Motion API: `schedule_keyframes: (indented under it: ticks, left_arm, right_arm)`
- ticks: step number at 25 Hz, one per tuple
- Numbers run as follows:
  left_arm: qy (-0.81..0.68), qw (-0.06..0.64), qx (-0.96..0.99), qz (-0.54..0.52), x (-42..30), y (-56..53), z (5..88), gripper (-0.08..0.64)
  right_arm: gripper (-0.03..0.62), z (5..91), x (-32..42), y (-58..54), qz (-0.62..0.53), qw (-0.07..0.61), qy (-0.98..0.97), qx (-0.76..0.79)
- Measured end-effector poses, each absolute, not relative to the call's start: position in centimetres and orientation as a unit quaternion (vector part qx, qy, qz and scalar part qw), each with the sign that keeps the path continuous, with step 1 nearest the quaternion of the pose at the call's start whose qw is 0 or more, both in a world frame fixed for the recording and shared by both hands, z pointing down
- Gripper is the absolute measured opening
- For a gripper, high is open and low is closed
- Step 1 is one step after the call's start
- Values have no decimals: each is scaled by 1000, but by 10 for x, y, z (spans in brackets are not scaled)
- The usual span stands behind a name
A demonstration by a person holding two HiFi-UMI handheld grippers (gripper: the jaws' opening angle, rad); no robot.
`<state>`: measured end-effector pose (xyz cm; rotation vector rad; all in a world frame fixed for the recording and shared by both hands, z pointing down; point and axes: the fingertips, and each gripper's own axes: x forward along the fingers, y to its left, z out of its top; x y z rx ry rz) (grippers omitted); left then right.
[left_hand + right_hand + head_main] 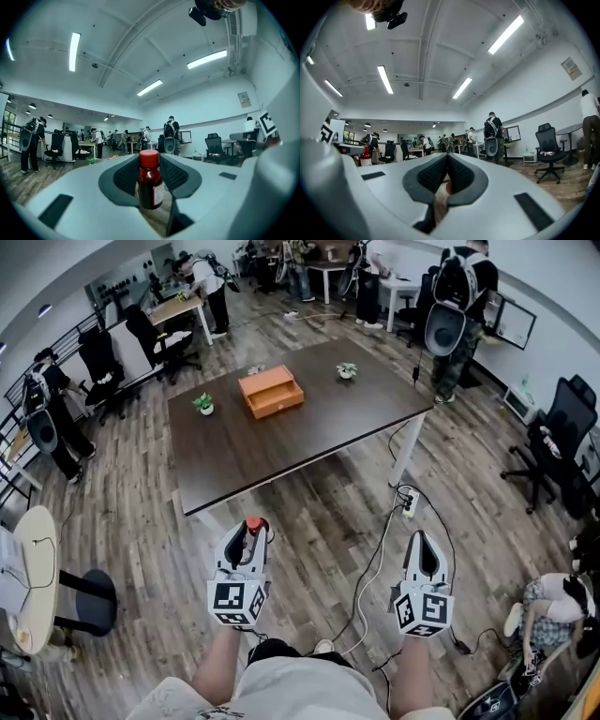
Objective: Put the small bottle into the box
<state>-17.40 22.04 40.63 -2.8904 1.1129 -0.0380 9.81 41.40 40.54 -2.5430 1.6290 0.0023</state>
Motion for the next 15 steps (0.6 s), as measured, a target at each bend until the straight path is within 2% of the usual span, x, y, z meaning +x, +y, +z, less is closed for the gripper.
schedule_keyframes:
  ticks: [7, 15]
  left_arm:
    - [355, 20, -934, -21, -155, 190, 417, 130]
    - [349, 7, -937, -20, -136, 98, 436, 130]
  right_arm:
    - [2, 421, 116, 385, -18, 63, 535, -843]
    - [2, 419, 138, 308, -11, 49, 513, -857]
